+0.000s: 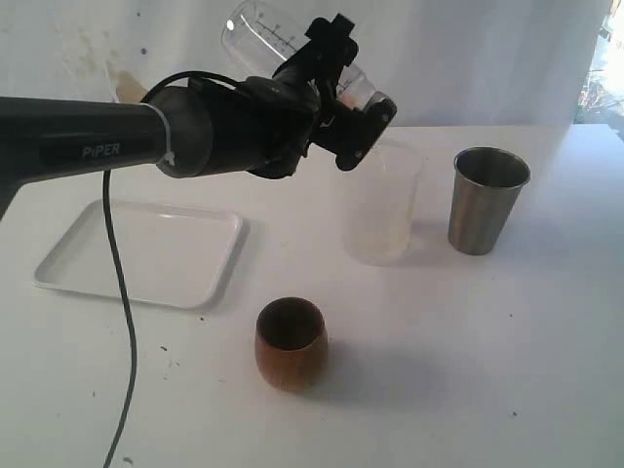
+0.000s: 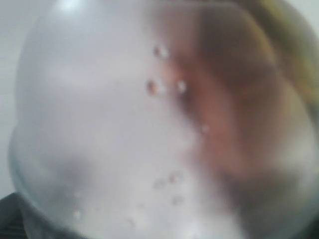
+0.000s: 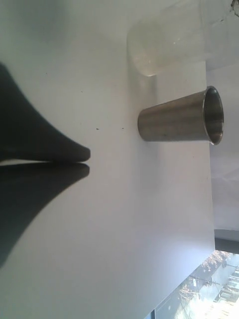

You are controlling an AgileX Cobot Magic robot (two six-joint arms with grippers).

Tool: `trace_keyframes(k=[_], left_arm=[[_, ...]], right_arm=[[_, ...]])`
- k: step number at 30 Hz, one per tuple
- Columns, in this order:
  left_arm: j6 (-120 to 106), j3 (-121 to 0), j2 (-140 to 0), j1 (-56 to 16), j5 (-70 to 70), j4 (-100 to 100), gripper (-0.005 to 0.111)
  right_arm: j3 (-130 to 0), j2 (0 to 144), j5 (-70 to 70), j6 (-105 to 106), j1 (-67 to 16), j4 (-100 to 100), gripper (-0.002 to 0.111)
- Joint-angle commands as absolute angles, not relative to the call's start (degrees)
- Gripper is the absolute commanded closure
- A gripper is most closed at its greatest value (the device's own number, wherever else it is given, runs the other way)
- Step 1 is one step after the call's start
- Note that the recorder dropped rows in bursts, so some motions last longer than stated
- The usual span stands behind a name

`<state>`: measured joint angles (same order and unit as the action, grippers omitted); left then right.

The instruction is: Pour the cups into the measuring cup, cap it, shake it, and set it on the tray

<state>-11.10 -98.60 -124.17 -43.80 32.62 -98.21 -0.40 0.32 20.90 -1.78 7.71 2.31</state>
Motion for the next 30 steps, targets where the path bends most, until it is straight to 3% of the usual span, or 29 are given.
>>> trace_keyframes(k=[1, 30], left_arm=[[-12.35, -99.42, -122.56, -44.07, 34.41, -99.95, 0.107], [-12.48, -99.42, -122.56, -44.07, 37.14, -99.95, 0.107]], right_arm=[[0.0, 0.0, 20.06, -2.14, 7.98, 2.12, 0.108], [0.0, 0.0, 20.06, -2.14, 7.98, 2.12, 0.108]])
